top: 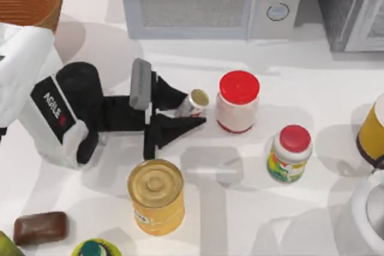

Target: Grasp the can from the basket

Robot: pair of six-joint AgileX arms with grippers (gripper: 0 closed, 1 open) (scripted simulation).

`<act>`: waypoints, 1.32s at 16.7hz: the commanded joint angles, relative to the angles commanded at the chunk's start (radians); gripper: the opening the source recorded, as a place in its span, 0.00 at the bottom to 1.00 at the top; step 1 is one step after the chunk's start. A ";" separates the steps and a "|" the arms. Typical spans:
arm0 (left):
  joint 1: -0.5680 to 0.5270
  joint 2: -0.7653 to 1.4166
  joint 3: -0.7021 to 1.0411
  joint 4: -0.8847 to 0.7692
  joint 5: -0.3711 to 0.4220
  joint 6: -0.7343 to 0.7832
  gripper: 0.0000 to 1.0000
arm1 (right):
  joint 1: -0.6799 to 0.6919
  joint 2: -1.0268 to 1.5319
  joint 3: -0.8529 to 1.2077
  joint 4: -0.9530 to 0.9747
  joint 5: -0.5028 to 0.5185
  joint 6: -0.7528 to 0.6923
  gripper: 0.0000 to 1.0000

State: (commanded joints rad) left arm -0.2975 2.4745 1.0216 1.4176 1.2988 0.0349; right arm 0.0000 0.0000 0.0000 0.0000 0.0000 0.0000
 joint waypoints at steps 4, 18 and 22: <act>-0.010 0.022 0.009 0.014 0.013 0.000 0.00 | 0.000 0.000 0.000 0.000 0.000 0.000 1.00; -0.010 0.022 0.009 0.014 0.013 0.000 0.90 | 0.000 0.000 0.000 0.000 0.000 0.000 1.00; -0.010 0.022 0.009 0.014 0.013 0.000 1.00 | 0.000 0.000 0.000 0.000 0.000 0.000 1.00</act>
State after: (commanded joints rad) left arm -0.3078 2.4969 1.0311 1.4320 1.3115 0.0352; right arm 0.0000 0.0000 0.0000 0.0000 0.0000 0.0000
